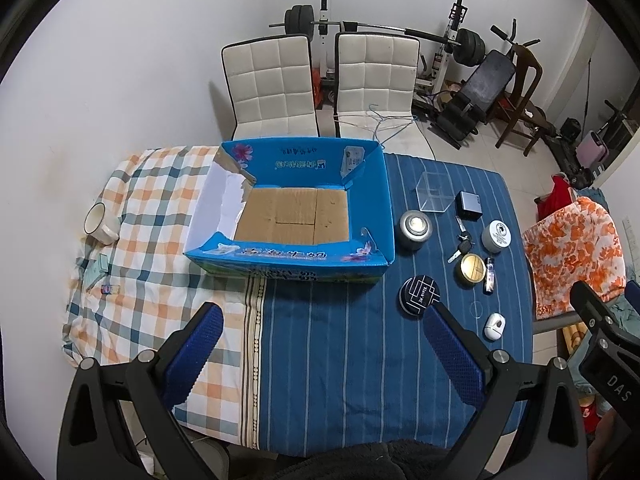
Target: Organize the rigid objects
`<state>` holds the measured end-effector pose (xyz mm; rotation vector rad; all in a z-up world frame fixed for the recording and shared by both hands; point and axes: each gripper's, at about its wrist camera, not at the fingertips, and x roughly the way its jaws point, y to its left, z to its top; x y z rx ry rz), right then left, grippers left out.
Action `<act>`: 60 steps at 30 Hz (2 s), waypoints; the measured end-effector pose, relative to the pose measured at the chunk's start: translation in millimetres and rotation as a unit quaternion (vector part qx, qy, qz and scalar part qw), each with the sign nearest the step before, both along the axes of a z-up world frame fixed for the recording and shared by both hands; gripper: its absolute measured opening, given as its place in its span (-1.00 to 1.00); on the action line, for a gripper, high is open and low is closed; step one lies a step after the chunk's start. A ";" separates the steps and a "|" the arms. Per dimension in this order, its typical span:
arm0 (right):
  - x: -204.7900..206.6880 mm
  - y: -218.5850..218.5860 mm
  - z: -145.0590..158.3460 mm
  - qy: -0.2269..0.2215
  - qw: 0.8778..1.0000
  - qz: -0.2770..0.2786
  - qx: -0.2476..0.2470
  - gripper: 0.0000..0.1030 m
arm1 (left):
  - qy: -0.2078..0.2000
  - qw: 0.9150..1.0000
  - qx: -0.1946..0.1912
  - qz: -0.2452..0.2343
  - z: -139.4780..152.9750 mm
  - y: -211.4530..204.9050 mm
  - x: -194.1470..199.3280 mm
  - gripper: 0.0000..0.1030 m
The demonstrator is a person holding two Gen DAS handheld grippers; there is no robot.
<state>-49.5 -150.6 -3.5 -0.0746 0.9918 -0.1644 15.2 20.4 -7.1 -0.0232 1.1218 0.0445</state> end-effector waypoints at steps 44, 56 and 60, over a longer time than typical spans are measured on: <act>279.6 -229.1 -293.7 0.259 0.948 -0.135 0.130 1.00 | 0.172 0.975 -0.011 -0.141 -204.3 -218.9 303.1 0.99; 303.4 -238.0 -361.5 0.317 0.925 -0.150 0.144 0.69 | 0.288 0.949 0.004 -0.125 -313.8 -236.9 351.3 0.29; 301.6 -235.5 -360.3 0.313 0.927 -0.154 0.136 0.50 | 0.277 0.953 0.000 -0.120 -313.7 -231.5 351.2 0.24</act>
